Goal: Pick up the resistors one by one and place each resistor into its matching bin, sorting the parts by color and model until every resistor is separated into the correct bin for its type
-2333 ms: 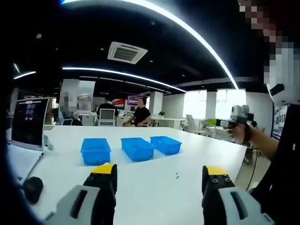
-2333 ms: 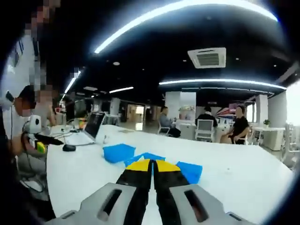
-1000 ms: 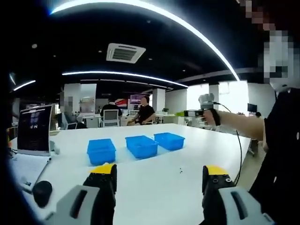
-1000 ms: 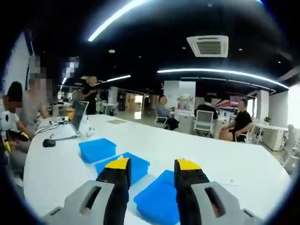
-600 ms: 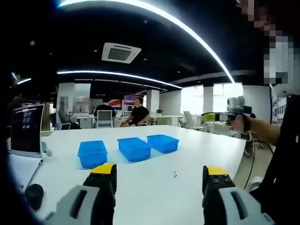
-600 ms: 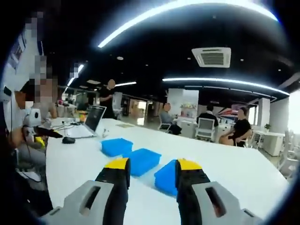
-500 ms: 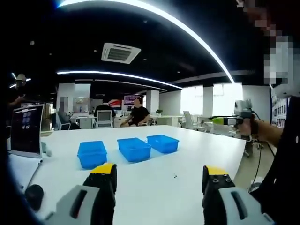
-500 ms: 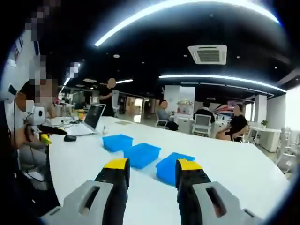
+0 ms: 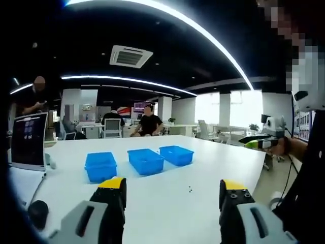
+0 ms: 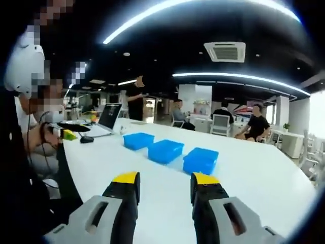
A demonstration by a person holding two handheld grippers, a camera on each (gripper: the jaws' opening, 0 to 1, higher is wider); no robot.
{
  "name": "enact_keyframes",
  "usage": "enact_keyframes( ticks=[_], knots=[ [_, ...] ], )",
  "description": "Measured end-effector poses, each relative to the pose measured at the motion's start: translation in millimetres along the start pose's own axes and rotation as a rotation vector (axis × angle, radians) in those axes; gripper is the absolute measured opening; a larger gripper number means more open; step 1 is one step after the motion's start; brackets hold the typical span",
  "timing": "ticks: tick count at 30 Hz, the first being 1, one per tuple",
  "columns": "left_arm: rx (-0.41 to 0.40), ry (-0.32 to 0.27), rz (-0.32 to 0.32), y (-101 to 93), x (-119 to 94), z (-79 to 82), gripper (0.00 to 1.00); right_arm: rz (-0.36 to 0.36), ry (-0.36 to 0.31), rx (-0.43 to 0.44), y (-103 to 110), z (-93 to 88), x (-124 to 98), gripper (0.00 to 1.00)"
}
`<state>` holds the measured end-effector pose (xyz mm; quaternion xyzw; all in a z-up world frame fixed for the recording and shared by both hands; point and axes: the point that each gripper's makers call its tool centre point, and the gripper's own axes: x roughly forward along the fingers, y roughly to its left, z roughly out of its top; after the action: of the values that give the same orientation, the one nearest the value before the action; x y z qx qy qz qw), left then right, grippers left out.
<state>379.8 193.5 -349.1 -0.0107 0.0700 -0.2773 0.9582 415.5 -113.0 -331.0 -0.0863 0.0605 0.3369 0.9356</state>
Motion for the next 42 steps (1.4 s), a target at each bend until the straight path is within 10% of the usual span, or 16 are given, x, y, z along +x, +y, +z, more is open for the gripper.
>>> enact_keyframes(
  ticks=[23,32,42],
  knots=[
    [-0.011,0.04,0.034,5.6,-25.4,-25.2,0.75,0.727,0.422,-0.63,64.3,-18.9,104.7,0.36],
    [-0.011,0.035,0.054,5.1,-34.3,-22.8,0.75,1.01,0.528,-0.976,83.8,-58.6,140.0,0.35],
    [-0.008,0.037,0.106,15.5,-50.4,-24.0,0.75,1.167,0.64,-1.091,92.9,-93.3,168.1,0.29]
  ],
)
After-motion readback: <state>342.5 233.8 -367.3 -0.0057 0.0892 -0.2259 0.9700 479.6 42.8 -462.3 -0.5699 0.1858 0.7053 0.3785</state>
